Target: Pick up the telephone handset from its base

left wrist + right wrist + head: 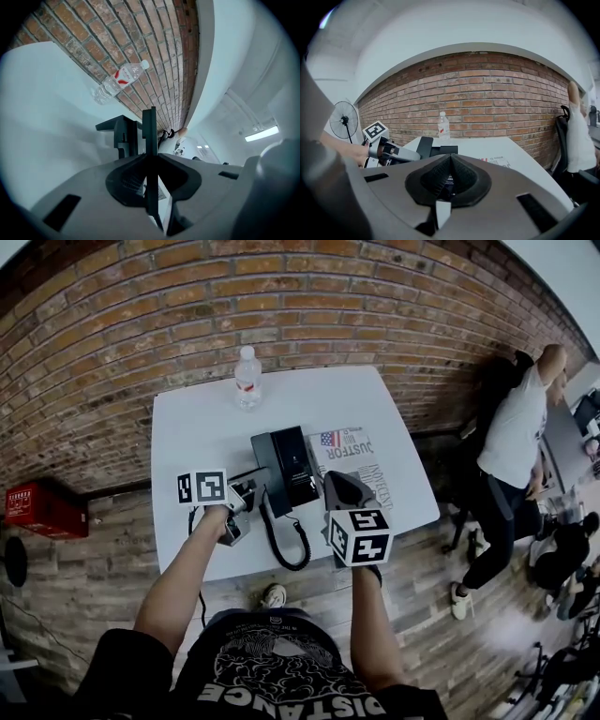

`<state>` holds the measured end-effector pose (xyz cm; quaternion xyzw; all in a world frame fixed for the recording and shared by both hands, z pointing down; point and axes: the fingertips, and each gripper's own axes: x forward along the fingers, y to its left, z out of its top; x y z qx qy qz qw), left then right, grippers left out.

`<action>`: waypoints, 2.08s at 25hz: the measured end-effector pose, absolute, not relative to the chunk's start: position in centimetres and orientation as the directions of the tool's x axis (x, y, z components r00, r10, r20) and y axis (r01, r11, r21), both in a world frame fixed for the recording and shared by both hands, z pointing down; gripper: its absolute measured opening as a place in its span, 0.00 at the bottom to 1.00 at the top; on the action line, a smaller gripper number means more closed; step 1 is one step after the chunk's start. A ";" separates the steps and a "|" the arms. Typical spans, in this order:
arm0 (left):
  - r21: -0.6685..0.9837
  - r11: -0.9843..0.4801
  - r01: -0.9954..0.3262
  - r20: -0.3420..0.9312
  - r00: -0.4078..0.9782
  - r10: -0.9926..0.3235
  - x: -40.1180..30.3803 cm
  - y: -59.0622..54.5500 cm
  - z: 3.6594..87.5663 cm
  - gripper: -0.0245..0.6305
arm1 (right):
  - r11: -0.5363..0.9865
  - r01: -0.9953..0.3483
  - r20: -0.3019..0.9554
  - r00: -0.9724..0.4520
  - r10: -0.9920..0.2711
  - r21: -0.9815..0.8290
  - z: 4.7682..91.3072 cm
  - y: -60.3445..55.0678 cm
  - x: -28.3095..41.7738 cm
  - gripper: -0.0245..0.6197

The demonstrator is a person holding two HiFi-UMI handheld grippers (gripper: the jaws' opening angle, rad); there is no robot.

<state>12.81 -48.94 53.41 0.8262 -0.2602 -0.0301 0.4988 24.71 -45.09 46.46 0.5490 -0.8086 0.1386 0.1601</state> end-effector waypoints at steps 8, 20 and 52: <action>0.814 -0.457 -0.358 0.148 0.890 -0.432 12.6 -45.1 49.0 0.15 | 0.319 -0.947 0.392 -0.304 -0.868 -0.029 44.4 -40.7 24.0 0.04; 0.756 -0.554 -0.348 0.087 0.893 -0.441 9.8 -37.7 44.3 0.15 | 0.261 -0.965 0.346 -0.243 -0.906 0.005 41.5 -33.6 22.9 0.04; 0.574 -0.684 -0.451 0.120 0.872 -0.474 5.7 -23.3 41.8 0.15 | 0.169 -0.986 0.294 -0.159 -0.942 0.011 39.4 -18.5 20.3 0.04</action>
